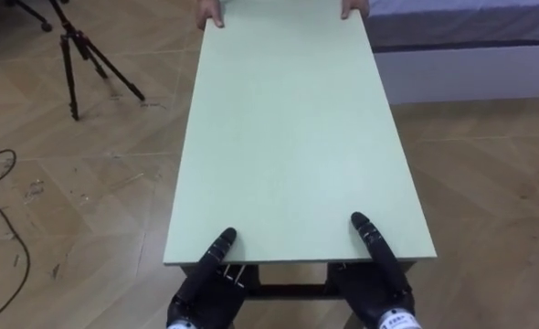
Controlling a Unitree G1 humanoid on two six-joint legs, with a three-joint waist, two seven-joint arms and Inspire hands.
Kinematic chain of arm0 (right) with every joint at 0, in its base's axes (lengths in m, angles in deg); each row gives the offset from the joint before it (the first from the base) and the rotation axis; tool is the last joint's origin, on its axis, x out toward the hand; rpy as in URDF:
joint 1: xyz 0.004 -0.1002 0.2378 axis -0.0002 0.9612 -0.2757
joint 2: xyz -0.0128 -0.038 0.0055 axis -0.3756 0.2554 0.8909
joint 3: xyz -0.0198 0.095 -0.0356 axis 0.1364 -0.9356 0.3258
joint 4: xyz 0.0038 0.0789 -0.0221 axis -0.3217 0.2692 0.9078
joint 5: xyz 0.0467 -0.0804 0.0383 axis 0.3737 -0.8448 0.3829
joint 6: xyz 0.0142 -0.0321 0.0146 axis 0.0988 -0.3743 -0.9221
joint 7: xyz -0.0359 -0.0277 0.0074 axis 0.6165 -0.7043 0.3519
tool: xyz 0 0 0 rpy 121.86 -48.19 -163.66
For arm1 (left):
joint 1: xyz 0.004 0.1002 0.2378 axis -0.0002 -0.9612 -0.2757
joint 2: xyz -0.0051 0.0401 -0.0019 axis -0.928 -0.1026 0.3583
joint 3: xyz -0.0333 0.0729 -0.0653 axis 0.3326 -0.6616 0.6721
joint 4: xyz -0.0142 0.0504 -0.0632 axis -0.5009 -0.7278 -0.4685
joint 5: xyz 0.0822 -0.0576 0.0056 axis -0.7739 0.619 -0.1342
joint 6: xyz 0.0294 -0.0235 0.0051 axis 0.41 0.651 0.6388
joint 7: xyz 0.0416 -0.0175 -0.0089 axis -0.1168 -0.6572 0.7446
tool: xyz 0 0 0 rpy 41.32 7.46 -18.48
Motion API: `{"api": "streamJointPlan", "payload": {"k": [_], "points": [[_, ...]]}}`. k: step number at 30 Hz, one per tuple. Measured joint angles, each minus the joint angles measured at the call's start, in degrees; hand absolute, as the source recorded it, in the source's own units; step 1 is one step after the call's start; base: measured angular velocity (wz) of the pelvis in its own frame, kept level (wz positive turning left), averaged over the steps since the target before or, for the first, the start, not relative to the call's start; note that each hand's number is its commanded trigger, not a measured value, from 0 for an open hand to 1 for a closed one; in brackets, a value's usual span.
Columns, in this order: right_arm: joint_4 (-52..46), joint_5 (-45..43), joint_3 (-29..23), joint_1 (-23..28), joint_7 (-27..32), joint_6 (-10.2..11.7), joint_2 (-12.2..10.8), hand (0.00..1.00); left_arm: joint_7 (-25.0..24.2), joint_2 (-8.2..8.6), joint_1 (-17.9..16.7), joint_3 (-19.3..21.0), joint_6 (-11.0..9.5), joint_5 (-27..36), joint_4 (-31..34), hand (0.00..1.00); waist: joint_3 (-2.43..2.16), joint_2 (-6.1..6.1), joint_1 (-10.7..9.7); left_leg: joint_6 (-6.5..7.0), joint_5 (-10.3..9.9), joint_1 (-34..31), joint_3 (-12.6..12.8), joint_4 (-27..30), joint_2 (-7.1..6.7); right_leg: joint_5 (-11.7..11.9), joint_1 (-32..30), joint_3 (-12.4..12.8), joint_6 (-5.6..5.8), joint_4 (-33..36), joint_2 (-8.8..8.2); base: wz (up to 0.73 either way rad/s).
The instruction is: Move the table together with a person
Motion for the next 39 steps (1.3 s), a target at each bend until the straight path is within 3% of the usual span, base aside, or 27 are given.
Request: {"api": "streamJointPlan", "payload": {"k": [16,29,39], "points": [[0.2,-3.7,-0.1,-0.7,1.4,1.3,-1.1,1.00,2.5,0.21,0.5,0.0,-0.3,-0.2,0.0,1.00,-0.12,0.92,-0.1,0.00,0.0,0.1,0.0,-0.1,-0.14,0.0,0.3,-0.2,-0.06,-0.8,-0.06,0.00],[0.0,-3.6,-0.1,-1.3,1.4,1.8,-1.2,1.00,3.4,0.12,0.6,0.5,-0.8,-2.4,1.8,1.00,-0.12,-0.18,-0.1,0.00,0.0,-0.4,0.0,-0.4,-0.20,0.0,-0.2,0.4,-0.08,-0.9,-0.02,0.00],[-0.1,-3.4,0.0,-1.6,1.3,2.3,-1.3,1.00,3.4,0.11,0.6,0.5,-1.7,-3.9,2.5,1.00,-0.13,-0.34,0.0,0.00,0.0,-0.4,0.1,-0.5,-0.22,0.0,-0.2,-0.1,-0.08,-1.0,-0.06,0.00]]}}
